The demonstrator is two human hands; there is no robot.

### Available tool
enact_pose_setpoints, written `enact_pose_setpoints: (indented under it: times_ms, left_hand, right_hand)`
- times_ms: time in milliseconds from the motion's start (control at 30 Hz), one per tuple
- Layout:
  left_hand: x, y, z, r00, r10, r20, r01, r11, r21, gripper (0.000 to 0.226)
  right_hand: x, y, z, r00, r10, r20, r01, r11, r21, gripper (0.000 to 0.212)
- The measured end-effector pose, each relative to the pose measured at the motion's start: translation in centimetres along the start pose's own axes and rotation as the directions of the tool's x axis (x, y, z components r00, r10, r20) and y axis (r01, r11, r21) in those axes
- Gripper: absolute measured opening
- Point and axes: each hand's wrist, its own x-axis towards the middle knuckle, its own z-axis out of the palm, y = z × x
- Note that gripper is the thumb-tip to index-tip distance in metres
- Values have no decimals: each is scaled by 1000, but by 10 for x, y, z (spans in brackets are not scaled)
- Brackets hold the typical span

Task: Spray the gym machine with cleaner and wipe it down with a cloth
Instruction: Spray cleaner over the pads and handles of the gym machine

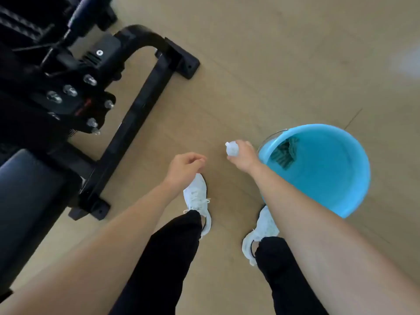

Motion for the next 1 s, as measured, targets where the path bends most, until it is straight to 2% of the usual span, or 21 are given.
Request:
enact_pose_setpoints:
  times_ms: [67,133,233,367,467,567,700,800,867,933,1000]
  left_hand:
    - [20,-8,1,1000,-10,-24,9,1000,-27,19]
    - [33,-15,0,999,-12,-34,11,998,-56,19]
    - [38,-22,-5,999,-9,-50,4,996,-87,19]
    - [29,-27,-15,997,-43,-69,39,998,-56,21]
    - [14,-29,-23,995,-56,-81,60,997,43,45]
    - [-4,-33,-35,998,-33,-55,42,984,174,72]
    - [-45,-10,-53,993,71,95,-109,857,504,94]
    - [-89,8,-67,969,107,221,-220,777,590,108]
    - [-122,19,-75,965,90,248,-217,803,554,96]
    - [-158,32,-81,970,127,209,-222,818,531,74]
    - [-193,44,-88,972,167,165,-229,829,510,65]
  right_hand:
    - [22,-1,12,1000,-28,9,29,996,-85,39]
    - [35,-1,19,998,-61,-34,54,983,-173,7]
    - [39,-6,15,990,-74,-123,51,982,-184,19]
    - [23,-10,-9,994,-20,-104,25,999,41,29]
    - [-10,-23,-34,996,-87,19,77,952,297,25]
    - [-56,-43,-64,988,-111,106,43,863,504,23]
    - [-129,-65,-109,965,-181,190,37,812,582,27]
    - [-186,-82,-143,944,-242,225,46,770,636,38]
    - [-223,-94,-161,938,-270,217,42,712,701,38]
    - [-259,-108,-175,943,-279,180,50,655,754,33]
    - [-293,-121,-182,951,-279,130,78,626,776,28]
